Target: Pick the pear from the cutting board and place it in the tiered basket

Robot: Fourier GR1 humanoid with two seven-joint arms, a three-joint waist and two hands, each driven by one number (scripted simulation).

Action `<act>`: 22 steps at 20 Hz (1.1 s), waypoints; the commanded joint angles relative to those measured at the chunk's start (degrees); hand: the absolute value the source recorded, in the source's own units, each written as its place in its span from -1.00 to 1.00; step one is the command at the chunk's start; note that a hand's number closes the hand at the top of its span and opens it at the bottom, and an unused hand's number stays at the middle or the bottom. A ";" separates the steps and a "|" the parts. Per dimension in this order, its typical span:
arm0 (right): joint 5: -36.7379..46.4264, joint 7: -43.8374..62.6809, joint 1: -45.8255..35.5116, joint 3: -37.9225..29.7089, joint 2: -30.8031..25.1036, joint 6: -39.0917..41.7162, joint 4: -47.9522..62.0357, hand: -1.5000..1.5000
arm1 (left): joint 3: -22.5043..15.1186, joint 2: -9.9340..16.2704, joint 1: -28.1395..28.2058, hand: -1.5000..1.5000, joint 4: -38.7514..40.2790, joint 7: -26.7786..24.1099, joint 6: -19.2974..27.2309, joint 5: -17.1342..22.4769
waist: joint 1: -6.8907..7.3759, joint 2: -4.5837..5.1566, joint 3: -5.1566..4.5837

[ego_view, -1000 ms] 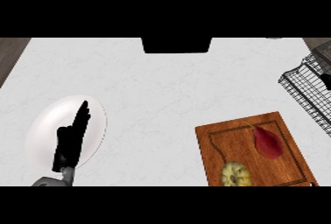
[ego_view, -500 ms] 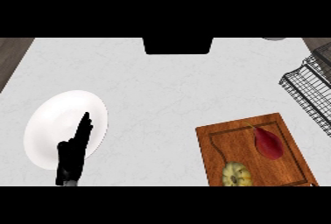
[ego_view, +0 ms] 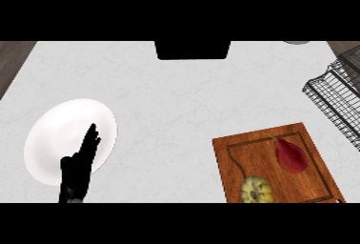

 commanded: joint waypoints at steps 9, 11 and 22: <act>21.36 25.88 0.82 11.92 1.44 -4.91 -19.54 -1.00 | 0.54 -0.37 -0.11 0.00 -0.79 2.48 -1.44 -0.99 | 0.71 0.26 0.10; 27.46 24.99 -5.81 18.04 5.68 -5.93 -11.13 -1.00 | 2.09 -0.58 -2.01 0.00 3.20 0.03 -2.93 -0.54 | 1.44 0.50 0.11; 35.83 35.34 -10.50 23.44 9.16 5.37 -8.19 -1.00 | 3.21 -1.74 -3.04 0.00 2.73 1.67 -3.14 -2.05 | 1.09 0.43 0.11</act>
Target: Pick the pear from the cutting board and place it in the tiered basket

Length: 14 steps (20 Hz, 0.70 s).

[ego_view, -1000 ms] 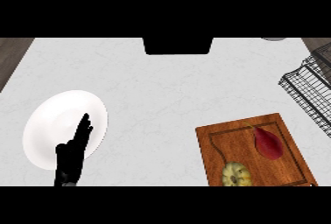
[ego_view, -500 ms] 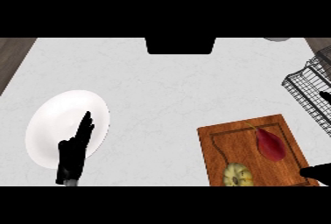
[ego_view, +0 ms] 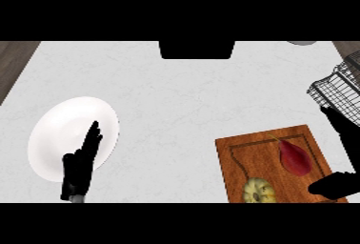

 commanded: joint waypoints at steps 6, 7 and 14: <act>3.54 1.81 -8.30 -0.02 9.73 8.13 7.89 -1.00 | 2.56 0.20 2.04 0.00 -1.60 0.97 -2.95 0.05 | 0.01 0.14 -0.14; 6.72 6.44 -5.68 4.11 11.86 7.82 3.26 -1.00 | 1.14 -2.58 -0.94 0.00 0.76 3.10 0.44 -2.54 | -0.26 0.12 -0.15; 6.25 8.56 -6.42 1.41 11.04 15.91 5.74 -1.00 | 2.04 -2.61 0.40 0.00 2.96 -0.09 -1.30 -3.21 | -0.43 0.11 -0.17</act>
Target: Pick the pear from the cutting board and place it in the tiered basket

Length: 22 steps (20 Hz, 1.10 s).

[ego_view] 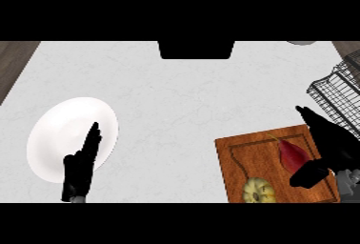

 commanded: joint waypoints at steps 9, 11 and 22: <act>3.23 0.63 -0.23 -1.41 5.01 6.65 5.67 -1.00 | 0.97 -2.69 -1.46 0.00 3.66 -0.52 0.31 -2.96 | -0.20 0.20 -0.19; 4.21 0.79 -3.01 -1.90 6.72 7.65 8.69 -1.00 | 2.09 -1.06 -1.29 0.00 -0.18 4.33 -0.90 -2.06 | -0.03 0.19 -0.18; 6.53 -3.42 -3.13 -5.77 9.13 10.28 16.31 -1.00 | 3.06 -3.10 -1.00 0.00 2.59 0.28 -2.16 -3.18 | -0.06 0.21 -0.18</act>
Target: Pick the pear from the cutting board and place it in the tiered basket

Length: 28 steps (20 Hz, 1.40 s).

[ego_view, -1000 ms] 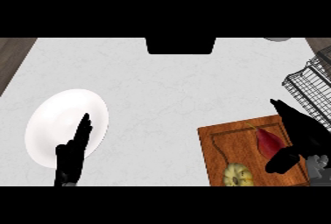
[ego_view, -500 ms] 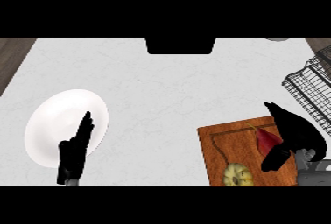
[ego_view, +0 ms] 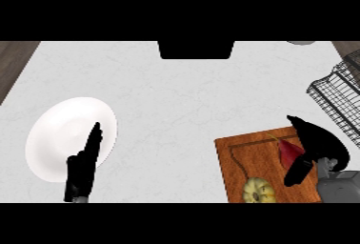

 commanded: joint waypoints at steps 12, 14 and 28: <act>6.87 -3.83 0.00 -2.29 6.07 1.03 5.54 1.00 | 3.08 -1.33 2.44 0.00 2.78 -3.39 -4.03 0.44 | -0.01 0.17 -0.20; 9.51 -8.16 -1.42 -1.59 6.90 -1.97 10.96 1.00 | 1.67 -2.11 0.11 0.00 0.41 1.93 -1.77 -2.30 | 0.05 0.19 -0.18; 14.10 -15.40 6.63 -9.11 1.66 -14.31 4.53 1.00 | 2.80 -2.07 1.41 0.00 -1.65 2.68 -2.03 -2.41 | -1.51 -0.24 -0.18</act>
